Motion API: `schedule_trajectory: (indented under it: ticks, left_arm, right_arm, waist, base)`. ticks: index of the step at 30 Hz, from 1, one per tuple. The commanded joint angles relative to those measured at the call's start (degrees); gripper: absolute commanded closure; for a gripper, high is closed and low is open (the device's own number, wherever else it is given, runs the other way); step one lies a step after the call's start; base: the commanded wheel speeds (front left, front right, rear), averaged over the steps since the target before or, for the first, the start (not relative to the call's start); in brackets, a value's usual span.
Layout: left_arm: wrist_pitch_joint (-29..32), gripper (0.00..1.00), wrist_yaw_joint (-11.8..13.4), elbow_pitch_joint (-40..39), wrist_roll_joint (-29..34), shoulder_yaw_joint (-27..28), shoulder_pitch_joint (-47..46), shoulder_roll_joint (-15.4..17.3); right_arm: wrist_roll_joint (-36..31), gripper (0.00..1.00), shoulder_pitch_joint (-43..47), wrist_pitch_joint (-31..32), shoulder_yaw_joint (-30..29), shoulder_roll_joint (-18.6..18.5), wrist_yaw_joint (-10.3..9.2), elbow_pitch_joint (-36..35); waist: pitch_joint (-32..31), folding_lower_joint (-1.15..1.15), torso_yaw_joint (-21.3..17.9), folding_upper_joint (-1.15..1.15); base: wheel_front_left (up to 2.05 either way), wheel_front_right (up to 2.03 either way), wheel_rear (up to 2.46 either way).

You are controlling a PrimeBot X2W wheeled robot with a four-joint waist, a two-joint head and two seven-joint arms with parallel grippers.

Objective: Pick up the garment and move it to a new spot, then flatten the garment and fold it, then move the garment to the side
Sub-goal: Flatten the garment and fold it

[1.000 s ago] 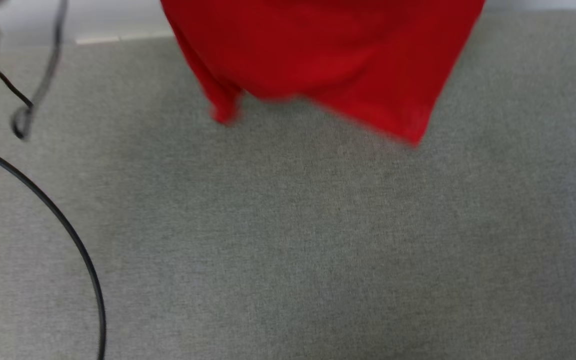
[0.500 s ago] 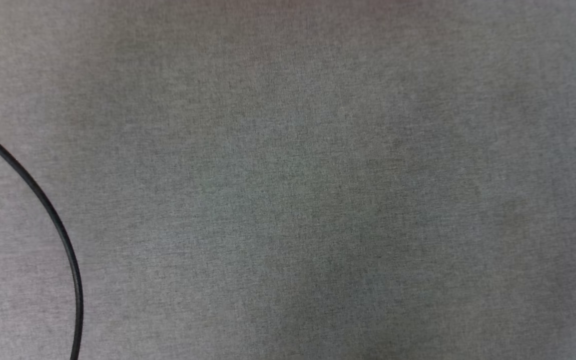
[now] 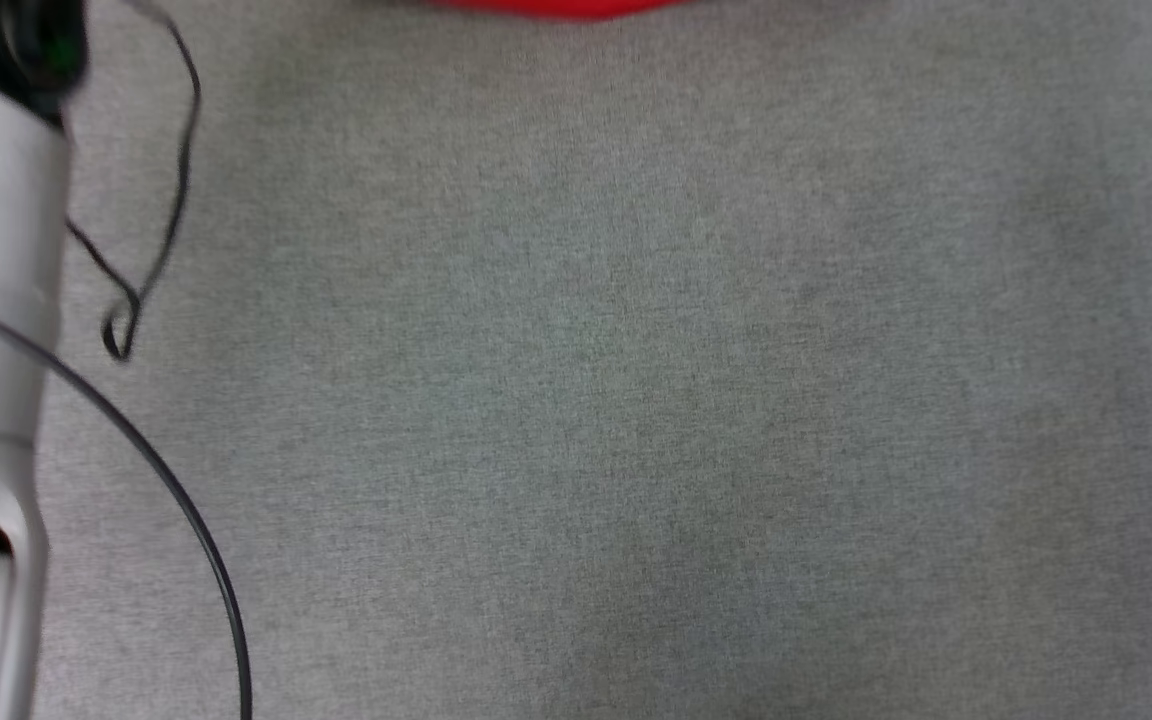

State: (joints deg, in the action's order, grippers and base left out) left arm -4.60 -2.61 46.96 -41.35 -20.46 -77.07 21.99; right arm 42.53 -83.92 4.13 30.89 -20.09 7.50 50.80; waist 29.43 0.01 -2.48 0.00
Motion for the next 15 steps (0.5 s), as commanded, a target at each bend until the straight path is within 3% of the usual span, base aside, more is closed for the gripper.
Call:
schedule_trajectory:
  ticks: [1,9,15]
  left_arm:
    - [-1.1,1.0,-0.6,0.3,-0.8,0.1,4.1,0.1]
    - [-6.0,1.0,-1.8,-2.6,-3.9,0.9,26.8,1.4]
    - [-7.6,1.0,1.4,-11.2,-6.6,2.7,45.8,3.2]
  right_arm:
    - [1.7,1.0,4.4,-0.3,1.3,-0.8,-0.03,-0.3]
    - [9.5,1.0,26.0,-2.8,6.0,-3.9,-0.03,-5.7]
    - [12.7,1.0,41.5,-4.9,6.1,-6.5,-0.02,-11.3]
  waist:
    - [-2.9,-0.01,0.4,0.0]
    - [-13.8,-0.01,0.5,0.0]
    - [-20.3,-0.01,0.5,0.0]
  base:
    - [0.0,0.0,0.0]
    - [0.0,0.0,0.0]
    - [0.0,0.0,0.0]
